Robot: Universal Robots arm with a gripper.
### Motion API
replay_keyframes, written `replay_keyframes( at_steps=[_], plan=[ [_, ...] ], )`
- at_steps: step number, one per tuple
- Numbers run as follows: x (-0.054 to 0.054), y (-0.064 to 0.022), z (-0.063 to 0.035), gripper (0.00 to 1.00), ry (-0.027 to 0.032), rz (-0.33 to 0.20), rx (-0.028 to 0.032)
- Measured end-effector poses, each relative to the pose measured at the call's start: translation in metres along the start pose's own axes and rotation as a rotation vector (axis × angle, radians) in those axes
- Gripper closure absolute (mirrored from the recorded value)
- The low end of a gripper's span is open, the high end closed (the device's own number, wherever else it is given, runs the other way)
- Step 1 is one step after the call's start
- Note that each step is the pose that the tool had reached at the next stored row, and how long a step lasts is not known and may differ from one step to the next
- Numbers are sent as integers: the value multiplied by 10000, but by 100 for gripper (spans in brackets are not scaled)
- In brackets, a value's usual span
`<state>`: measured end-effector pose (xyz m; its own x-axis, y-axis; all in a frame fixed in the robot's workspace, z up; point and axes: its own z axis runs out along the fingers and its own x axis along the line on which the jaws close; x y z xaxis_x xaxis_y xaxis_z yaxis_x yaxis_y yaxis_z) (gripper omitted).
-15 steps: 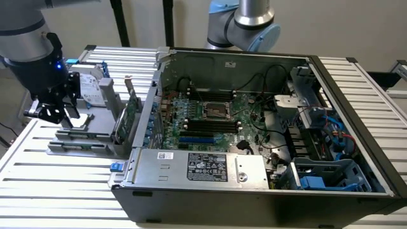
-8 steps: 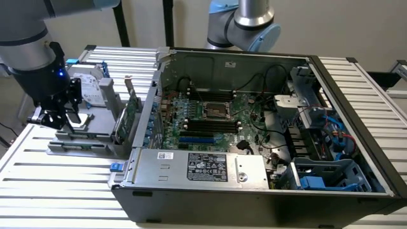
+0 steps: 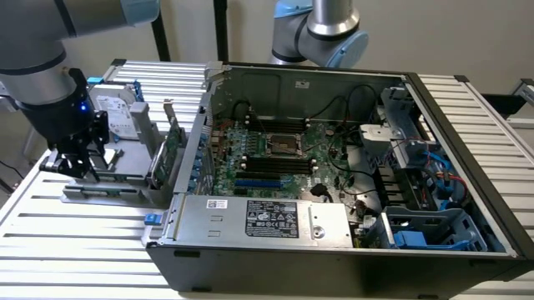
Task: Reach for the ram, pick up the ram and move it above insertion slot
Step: 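Pick up the ram and move it above insertion slot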
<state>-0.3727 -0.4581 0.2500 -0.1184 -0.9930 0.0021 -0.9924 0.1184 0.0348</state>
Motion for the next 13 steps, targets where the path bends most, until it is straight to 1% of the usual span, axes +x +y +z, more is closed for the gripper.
replay_keyframes(
  at_steps=[8,13],
  plan=[
    [40,-9,145,64,4,-114,0],
    [43,-13,237,64,11,-316,0]
  ],
)
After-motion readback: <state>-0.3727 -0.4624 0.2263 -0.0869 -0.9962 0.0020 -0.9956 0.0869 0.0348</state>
